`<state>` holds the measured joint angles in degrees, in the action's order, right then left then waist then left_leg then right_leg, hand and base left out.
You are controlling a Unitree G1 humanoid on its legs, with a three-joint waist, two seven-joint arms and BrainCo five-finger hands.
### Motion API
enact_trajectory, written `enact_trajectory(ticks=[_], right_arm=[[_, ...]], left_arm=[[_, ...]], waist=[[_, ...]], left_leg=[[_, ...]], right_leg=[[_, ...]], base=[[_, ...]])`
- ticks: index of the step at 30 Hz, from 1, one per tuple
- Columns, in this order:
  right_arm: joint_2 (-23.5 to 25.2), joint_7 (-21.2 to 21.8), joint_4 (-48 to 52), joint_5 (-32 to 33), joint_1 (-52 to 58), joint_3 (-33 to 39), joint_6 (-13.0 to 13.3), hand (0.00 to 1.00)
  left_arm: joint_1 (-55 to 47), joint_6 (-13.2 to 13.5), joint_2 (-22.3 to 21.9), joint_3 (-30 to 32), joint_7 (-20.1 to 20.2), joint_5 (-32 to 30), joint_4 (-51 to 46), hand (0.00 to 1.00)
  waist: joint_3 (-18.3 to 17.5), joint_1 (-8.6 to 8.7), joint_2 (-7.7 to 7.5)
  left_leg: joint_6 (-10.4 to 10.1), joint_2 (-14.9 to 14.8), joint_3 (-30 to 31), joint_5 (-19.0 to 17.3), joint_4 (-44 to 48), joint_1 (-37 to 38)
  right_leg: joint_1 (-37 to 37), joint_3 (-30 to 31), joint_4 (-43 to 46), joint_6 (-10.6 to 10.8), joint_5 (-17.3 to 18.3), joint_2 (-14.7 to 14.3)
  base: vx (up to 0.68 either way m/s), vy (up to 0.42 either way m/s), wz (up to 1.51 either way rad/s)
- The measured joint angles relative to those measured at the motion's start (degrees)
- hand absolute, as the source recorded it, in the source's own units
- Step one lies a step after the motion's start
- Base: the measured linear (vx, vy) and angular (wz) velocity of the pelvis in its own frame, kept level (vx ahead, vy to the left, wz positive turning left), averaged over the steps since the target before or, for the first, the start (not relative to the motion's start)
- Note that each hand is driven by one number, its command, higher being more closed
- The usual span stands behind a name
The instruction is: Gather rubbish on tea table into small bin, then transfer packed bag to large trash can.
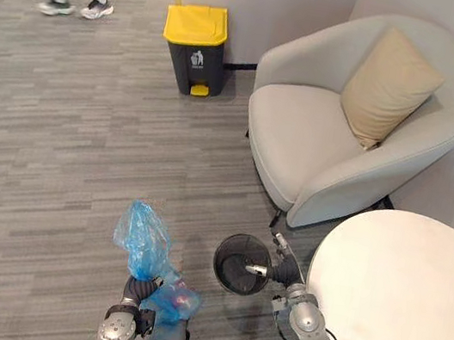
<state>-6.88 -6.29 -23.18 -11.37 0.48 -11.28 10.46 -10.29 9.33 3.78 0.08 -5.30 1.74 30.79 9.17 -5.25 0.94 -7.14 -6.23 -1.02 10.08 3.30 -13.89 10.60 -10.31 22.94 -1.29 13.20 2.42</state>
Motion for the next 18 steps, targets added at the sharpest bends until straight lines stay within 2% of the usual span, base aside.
enact_trajectory(ticks=[1, 2, 3, 4, 5, 6, 7, 8, 9, 12, 15, 18], right_arm=[[0.05, -0.21, 0.38, 0.1, 0.05, 1.08, -0.13, 0.0], [0.08, -0.26, 0.83, 0.13, 0.08, 1.69, -0.22, 0.0], [-0.14, -0.59, 2.68, 0.43, 0.3, 2.6, -0.32, 0.0], [-0.18, -0.66, 2.83, 0.46, 0.34, 2.59, -0.32, 0.0], [-0.32, -1.08, 4.16, 0.54, 1.47, 2.96, -0.25, 0.0], [-0.14, -1.03, 4.11, 0.52, 2.11, 3.51, -0.26, 0.0], [-0.14, -1.04, 3.89, 0.49, 3.09, 4.13, -0.26, 0.0], [-0.15, -1.02, 2.87, 0.47, 4.08, 5.55, -0.27, 0.0], [0.16, -1.03, 0.85, 0.47, 3.74, 7.24, -0.45, 0.0], [1.61, -1.01, -1.91, 0.45, 3.94, 8.56, -0.83, 0.0], [1.69, -0.99, -3.53, 0.03, 3.8, 9.13, -0.89, 0.0], [1.75, -0.93, -5.2, -0.47, 3.39, 9.73, -0.99, 0.0]], left_arm=[[0.62, -0.06, -0.08, -0.31, -0.02, 0.0, -0.99, 1.0], [0.69, -0.04, -0.09, -0.6, -0.02, 0.0, -1.89, 1.0], [0.37, 0.08, -0.14, -0.88, 0.06, -0.01, -3.56, 1.0], [0.21, 0.09, -0.12, -0.92, 0.06, -0.01, -3.61, 1.0], [0.22, 0.08, -0.15, -1.23, 0.06, -0.02, -3.51, 1.0], [0.3, 0.08, -0.13, -1.26, 0.07, -0.03, -3.44, 1.0], [0.35, 0.09, -0.01, -1.75, 0.06, -0.03, -3.31, 1.0], [0.53, 0.1, -0.14, -2.33, 0.18, -0.05, -2.64, 1.0], [0.76, 0.08, -0.06, -2.36, 0.19, -0.05, -0.92, 1.0], [0.68, -0.04, 1.46, -2.92, 0.29, -0.15, 1.3, 1.0], [0.1, -0.03, 2.03, -2.89, 0.3, -0.26, 1.38, 1.0], [0.15, -0.03, 2.84, -2.85, 0.34, -0.45, 2.28, 1.0]], waist=[[0.35, 0.33, -0.58], [0.65, 0.41, -1.02], [0.85, 1.13, -1.43], [0.86, 1.31, -1.44], [0.78, 1.56, -1.3], [0.75, 1.55, -1.28], [0.7, 1.63, -1.26], [0.26, 2.21, -0.53], [-0.04, 3.06, -0.04], [-0.27, 2.9, -0.61], [-0.43, 2.89, -0.33], [-0.48, 2.91, -0.4]], left_leg=[[-2.5, 0.11, 0.03, 1.02, 0.1, -0.8], [-1.29, 0.36, -1.16, -0.47, 3.41, -1.77], [1.48, 0.27, -4.76, -5.73, 11.88, -3.18], [1.66, 0.25, -5.03, -6.31, 12.6, -3.22], [2.44, -0.86, -7.94, -10.81, 17.72, -2.31], [2.79, -1.81, -9.5, -12.58, 18.9, -1.09], [3.13, -3.23, -11.96, -14.59, 19.91, 0.55], [3.13, -4.99, -15.32, -15.65, 18.46, 2.55], [2.8, -4.25, -17.07, -15.64, 15.08, 3.05], [3.67, -0.19, -16.68, -12.93, 8.03, 6.5], [4.73, 1.76, -16.37, -10.96, 4.35, 8.68], [5.39, 2.39, -15.83, -8.67, 1.2, 9.15]], right_leg=[[-0.02, -2.19, -1.08, -1.04, -0.73, 1.14], [0.21, -2.69, -1.13, -1.05, -0.96, 1.88], [0.47, -4.16, -1.33, -0.94, -1.58, 3.52], [0.46, -4.33, -1.34, -0.91, -1.62, 3.68], [-0.01, -5.99, -2.11, -0.45, -2.29, 4.86], [-0.59, -7.09, -3.01, -0.06, -2.83, 5.49], [-1.18, -8.68, -3.82, 0.68, -3.38, 6.37], [-1.72, -10.67, -4.84, 2.08, -4.23, 6.92], [-2.3, -11.98, -6.7, 3.54, -5.48, 6.85], [-6.81, -13.3, -14.58, 5.6, -10.19, 7.69], [-9.04, -13.31, -17.67, 5.91, -12.12, 8.15], [-8.86, -13.98, -18.55, 5.33, -12.9, 8.05]], base=[[-0.16, -0.043, 0.67], [-0.15, -0.024, 0.75], [-0.09, -0.008, 0.49], [-0.1, 0.03, 0.71], [-0.08, 0.096, 0.61], [-0.08, 0.145, 0.86], [-0.06, 0.192, 0.93], [-0.05, 0.23, 1.04], [-0.03, 0.276, 0.93], [-0.02, 0.193, 0.36], [-0.08, 0.124, 0.13], [-0.1, 0.024, 0.13]])
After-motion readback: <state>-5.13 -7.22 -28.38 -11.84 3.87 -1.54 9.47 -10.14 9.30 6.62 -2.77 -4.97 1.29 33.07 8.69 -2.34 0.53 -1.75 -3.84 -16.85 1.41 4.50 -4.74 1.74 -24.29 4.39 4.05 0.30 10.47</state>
